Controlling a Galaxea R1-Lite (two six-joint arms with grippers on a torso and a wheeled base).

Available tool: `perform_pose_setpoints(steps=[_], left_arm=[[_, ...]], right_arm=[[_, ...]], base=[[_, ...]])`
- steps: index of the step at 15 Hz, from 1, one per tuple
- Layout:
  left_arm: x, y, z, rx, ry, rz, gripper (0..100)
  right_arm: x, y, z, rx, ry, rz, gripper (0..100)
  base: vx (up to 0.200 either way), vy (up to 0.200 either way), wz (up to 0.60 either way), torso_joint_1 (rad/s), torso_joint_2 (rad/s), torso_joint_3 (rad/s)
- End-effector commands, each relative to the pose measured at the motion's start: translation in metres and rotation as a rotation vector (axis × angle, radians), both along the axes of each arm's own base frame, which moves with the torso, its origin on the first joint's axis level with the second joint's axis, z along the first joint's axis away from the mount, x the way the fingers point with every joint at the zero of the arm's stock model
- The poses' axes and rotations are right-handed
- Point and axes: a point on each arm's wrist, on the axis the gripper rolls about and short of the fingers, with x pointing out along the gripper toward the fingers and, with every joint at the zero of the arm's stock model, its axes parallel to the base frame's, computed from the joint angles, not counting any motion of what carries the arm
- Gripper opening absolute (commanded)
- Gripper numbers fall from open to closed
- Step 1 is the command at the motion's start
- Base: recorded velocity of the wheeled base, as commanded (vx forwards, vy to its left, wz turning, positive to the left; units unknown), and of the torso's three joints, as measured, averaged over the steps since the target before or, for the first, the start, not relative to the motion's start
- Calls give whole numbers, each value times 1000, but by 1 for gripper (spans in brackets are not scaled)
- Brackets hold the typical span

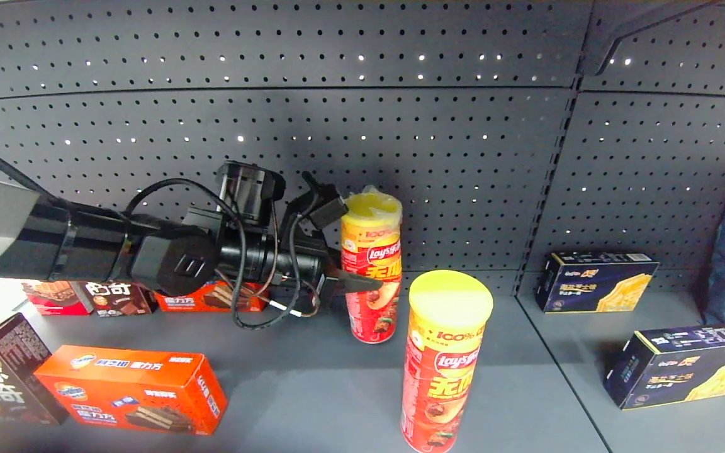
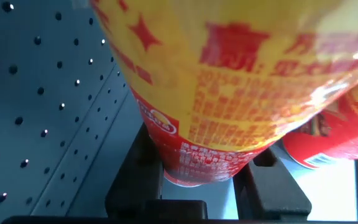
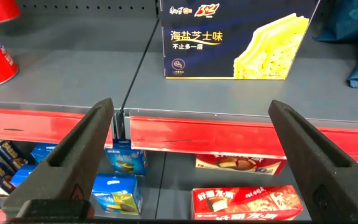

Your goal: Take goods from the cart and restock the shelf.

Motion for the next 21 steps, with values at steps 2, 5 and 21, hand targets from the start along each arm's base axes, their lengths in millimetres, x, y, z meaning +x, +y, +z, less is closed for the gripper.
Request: perform_pose_setpoints(steps=[2,5,21], left_arm=[[11,-6,-8,3,7,-2,0],[12,-7,-9,5,12,-4,0],[21,-27,-24,10,26,-43,0]], right_arm=[[0,0,0,0,3,1,100],[0,0,0,0,3,1,100],[0,0,0,0,3,1,100]], base=[[0,0,0,0,0,0],[0,0,0,0,0,0],[0,0,0,0,0,0]])
